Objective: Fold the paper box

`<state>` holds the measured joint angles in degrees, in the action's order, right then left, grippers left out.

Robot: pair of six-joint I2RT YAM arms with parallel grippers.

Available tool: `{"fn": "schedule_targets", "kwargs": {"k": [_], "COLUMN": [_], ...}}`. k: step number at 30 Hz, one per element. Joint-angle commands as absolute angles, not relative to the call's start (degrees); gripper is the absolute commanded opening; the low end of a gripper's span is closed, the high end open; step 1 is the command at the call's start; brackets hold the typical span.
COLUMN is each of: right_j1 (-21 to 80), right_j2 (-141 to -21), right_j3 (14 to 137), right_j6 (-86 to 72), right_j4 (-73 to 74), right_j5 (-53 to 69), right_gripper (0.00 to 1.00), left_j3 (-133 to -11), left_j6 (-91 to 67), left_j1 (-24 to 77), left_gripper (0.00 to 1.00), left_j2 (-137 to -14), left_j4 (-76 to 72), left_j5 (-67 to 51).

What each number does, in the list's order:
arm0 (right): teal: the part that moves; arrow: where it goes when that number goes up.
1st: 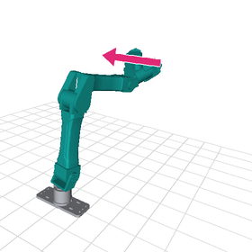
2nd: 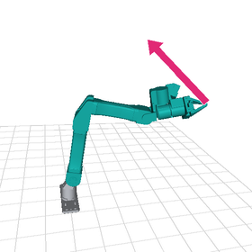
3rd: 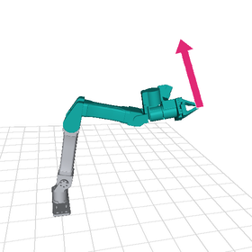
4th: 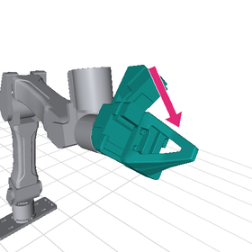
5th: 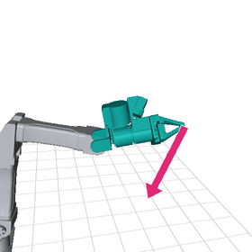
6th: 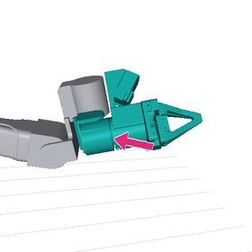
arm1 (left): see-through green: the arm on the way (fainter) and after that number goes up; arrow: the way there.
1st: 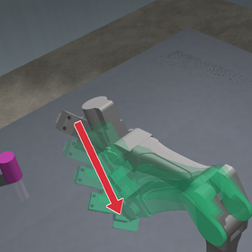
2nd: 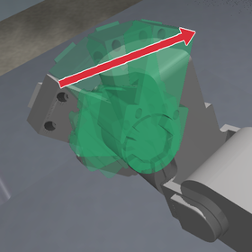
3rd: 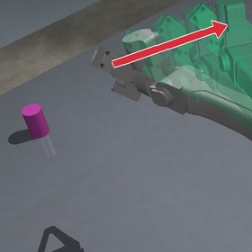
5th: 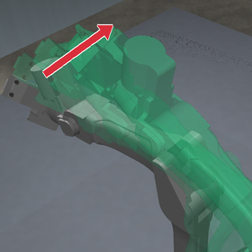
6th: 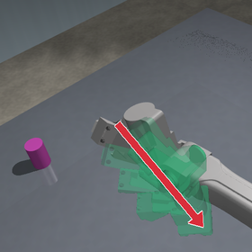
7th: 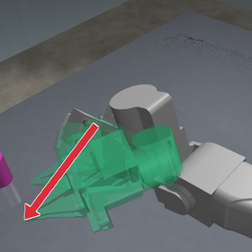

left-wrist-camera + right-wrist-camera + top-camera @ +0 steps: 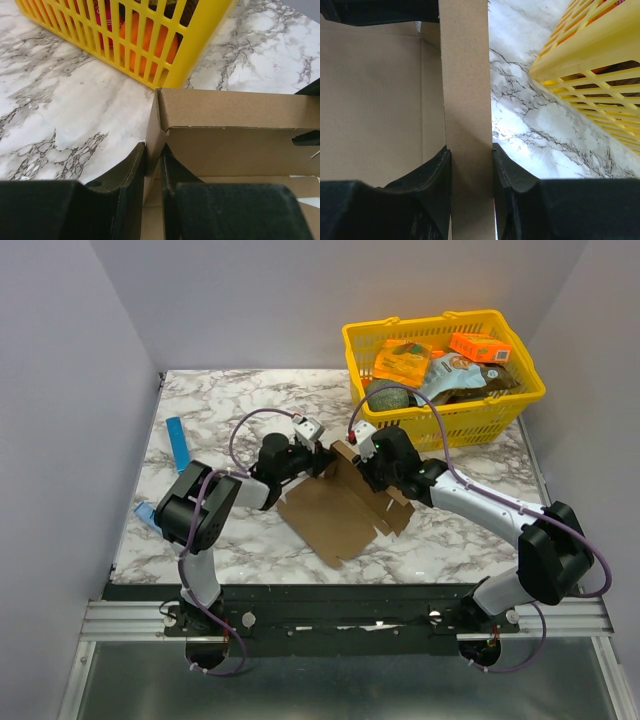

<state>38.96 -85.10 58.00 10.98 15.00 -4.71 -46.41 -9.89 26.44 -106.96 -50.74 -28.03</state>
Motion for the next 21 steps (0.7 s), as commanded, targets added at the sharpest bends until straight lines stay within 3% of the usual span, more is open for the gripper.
{"fn": "schedule_targets", "kwargs": {"k": [1, 8, 15, 21], "right_j1": [39.5, 39.5, 39.4, 39.5], "right_j2": [-85.9, -85.3, -84.9, -83.5], "right_j3": [56.3, 55.6, 55.3, 54.8], "right_j6": [11.6, 11.1, 10.8, 10.9], "right_j4": [15.1, 14.3, 14.2, 14.1], "right_j5": [-0.9, -1.0, -2.6, -3.5], "right_gripper": [0.31, 0.31, 0.31, 0.3], "left_j3": [-44.8, -42.6, -41.0, -40.1], "left_j6": [-9.0, -6.7, -2.0, 1.6], "left_j1": [29.3, 33.3, 38.1, 40.8], "left_gripper": [0.19, 0.13, 0.0, 0.0], "left_j2": [-106.8, -106.9, -105.6, -104.9], "left_j4": [-51.9, -50.4, -49.3, -49.4], "left_j5": [-18.6, -4.9, 13.0, 24.8]}}
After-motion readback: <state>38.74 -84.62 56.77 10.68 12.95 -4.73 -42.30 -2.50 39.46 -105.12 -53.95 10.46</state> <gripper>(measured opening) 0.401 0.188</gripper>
